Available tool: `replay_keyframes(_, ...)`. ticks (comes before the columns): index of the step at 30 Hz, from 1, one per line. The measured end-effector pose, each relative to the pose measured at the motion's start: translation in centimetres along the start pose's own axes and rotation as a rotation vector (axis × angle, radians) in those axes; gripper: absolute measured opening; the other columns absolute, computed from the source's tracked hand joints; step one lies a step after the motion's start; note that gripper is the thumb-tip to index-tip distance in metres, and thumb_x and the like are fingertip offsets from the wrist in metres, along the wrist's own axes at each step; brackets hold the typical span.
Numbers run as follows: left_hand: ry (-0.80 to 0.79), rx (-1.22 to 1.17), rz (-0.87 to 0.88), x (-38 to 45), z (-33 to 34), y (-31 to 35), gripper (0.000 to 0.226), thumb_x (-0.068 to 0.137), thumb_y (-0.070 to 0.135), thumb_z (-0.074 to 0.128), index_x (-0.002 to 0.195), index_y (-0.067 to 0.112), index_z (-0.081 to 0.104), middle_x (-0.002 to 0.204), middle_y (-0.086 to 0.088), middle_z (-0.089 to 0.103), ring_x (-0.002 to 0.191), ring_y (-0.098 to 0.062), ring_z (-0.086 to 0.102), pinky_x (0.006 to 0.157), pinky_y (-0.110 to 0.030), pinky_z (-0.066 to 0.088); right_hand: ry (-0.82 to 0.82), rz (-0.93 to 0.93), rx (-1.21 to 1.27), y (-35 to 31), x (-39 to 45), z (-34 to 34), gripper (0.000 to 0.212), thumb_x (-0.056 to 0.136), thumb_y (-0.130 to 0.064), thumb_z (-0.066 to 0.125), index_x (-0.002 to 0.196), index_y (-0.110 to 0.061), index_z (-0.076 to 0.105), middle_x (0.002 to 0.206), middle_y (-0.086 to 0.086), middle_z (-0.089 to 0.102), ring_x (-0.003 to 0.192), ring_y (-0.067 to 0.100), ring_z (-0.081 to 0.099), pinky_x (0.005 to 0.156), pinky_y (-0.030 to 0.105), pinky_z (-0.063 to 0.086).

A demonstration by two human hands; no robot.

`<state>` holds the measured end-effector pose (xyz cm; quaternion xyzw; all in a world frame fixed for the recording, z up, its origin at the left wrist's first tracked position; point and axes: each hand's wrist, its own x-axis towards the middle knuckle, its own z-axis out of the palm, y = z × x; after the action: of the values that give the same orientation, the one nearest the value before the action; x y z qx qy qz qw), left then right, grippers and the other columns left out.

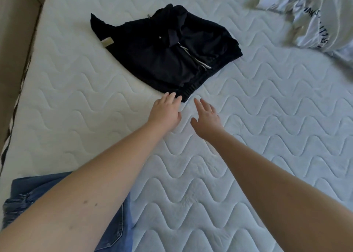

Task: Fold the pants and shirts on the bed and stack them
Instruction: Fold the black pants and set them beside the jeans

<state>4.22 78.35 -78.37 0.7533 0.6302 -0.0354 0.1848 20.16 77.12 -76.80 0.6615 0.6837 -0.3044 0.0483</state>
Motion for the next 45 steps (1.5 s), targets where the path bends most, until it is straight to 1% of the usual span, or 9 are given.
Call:
replay_keyframes(5, -0.039, -0.023, -0.055, 4.4, 1.9, 1.6, 0.061, 0.097, 0.032, 0.048, 0.150, 0.014, 0.026, 0.157, -0.006, 0.025, 0.146, -0.026, 0.020, 0.114, -0.041, 0.027, -0.021, 0.011, 0.009, 1.7, 1.6, -0.3, 0.070, 0.099, -0.028, 0.044, 0.157, -0.028, 0.004, 0.165, -0.002, 0.003, 0.151, 0.023, 0.004, 0.121, 0.047, 0.017)
replay_keyframes(11, 0.095, -0.212, -0.207, 7.5, 2.2, 1.3, 0.051, 0.089, 0.024, 0.065, 0.134, 0.016, 0.042, 0.133, -0.008, 0.047, 0.121, -0.029, 0.045, 0.093, -0.042, 0.045, -0.039, -0.007, 0.032, 2.4, 2.1, 0.9, 0.071, 0.099, -0.027, 0.042, 0.157, -0.027, 0.002, 0.165, -0.003, 0.001, 0.151, 0.021, 0.002, 0.120, 0.046, 0.015)
replay_keyframes(15, 0.011, -0.336, -0.345, 8.4, 1.1, 1.2, 0.037, 0.091, 0.023, 0.056, 0.127, 0.018, 0.051, 0.123, -0.009, 0.055, 0.112, -0.030, 0.053, 0.083, -0.036, 0.044, 0.002, -0.059, 0.013, 2.8, 1.2, 1.1, 0.071, 0.100, -0.027, 0.043, 0.157, -0.027, 0.000, 0.165, -0.002, 0.002, 0.151, 0.021, 0.001, 0.120, 0.045, 0.011)
replay_keyframes(21, -0.104, -0.495, -0.300, 1.7, 1.1, 2.0, 0.024, 0.087, 0.024, 0.053, 0.108, 0.031, 0.063, 0.093, 0.008, 0.065, 0.081, -0.014, 0.057, 0.061, -0.025, 0.041, 0.206, -0.167, -0.080, 3.5, -0.5, 1.3, 0.083, 0.093, -0.011, 0.051, 0.157, -0.028, 0.001, 0.164, 0.000, 0.011, 0.151, 0.023, 0.008, 0.122, 0.041, 0.013)
replay_keyframes(26, -0.177, -0.705, -0.170, -6.0, -0.7, 2.6, 0.022, 0.084, 0.014, 0.053, 0.088, 0.031, 0.067, 0.076, 0.014, 0.066, 0.072, -0.005, 0.059, 0.059, -0.016, 0.042, 0.329, -0.305, -0.151, 3.5, -2.8, 2.2, 0.081, 0.086, -0.010, 0.064, 0.155, -0.024, 0.023, 0.159, 0.004, 0.028, 0.149, 0.026, 0.019, 0.122, 0.045, 0.015)
replay_keyframes(32, -0.205, -0.941, -0.157, -13.8, -4.5, 3.3, 0.027, 0.071, 0.018, 0.044, 0.081, 0.024, 0.068, 0.066, 0.006, 0.060, 0.064, -0.006, 0.051, 0.060, -0.017, 0.040, 0.397, -0.289, -0.011, 6.0, -6.5, 1.8, 0.050, 0.080, -0.005, 0.069, 0.128, -0.014, 0.061, 0.118, 0.001, 0.066, 0.116, 0.026, 0.057, 0.107, 0.040, 0.034)
replay_keyframes(36, -0.245, -1.018, -0.173, -17.8, -6.1, 3.4, 0.023, 0.072, 0.018, 0.042, 0.082, 0.009, 0.061, 0.073, -0.016, 0.053, 0.072, -0.012, 0.048, 0.071, -0.029, 0.038, 0.314, -0.254, 0.004, 8.6, -9.5, 1.0, 0.052, 0.080, 0.000, 0.067, 0.130, -0.011, 0.057, 0.126, 0.006, 0.059, 0.105, 0.031, 0.060, 0.092, 0.041, 0.047)
replay_keyframes(41, -0.202, -0.915, -0.196, -21.7, -8.1, 5.4, 0.019, 0.084, 0.027, 0.045, 0.097, 0.035, 0.057, 0.092, 0.005, 0.063, 0.084, -0.010, 0.058, 0.076, -0.032, 0.048, 0.144, -0.138, 0.039, 9.4, -15.5, -0.9, 0.041, 0.084, -0.005, 0.065, 0.121, -0.013, 0.049, 0.114, 0.007, 0.053, 0.079, 0.031, 0.060, 0.064, 0.039, 0.048)
replay_keyframes(45, -0.234, -0.650, -0.091, -25.4, -11.3, 7.1, 0.050, 0.077, 0.043, 0.073, 0.115, 0.049, 0.042, 0.105, 0.032, 0.053, 0.099, 0.011, 0.053, 0.074, -0.008, 0.043, 0.025, -0.190, -0.061, 9.7, -21.9, -4.3, 0.027, 0.082, -0.005, 0.057, 0.106, -0.016, 0.052, 0.097, -0.001, 0.062, 0.080, 0.024, 0.060, 0.062, 0.034, 0.042)
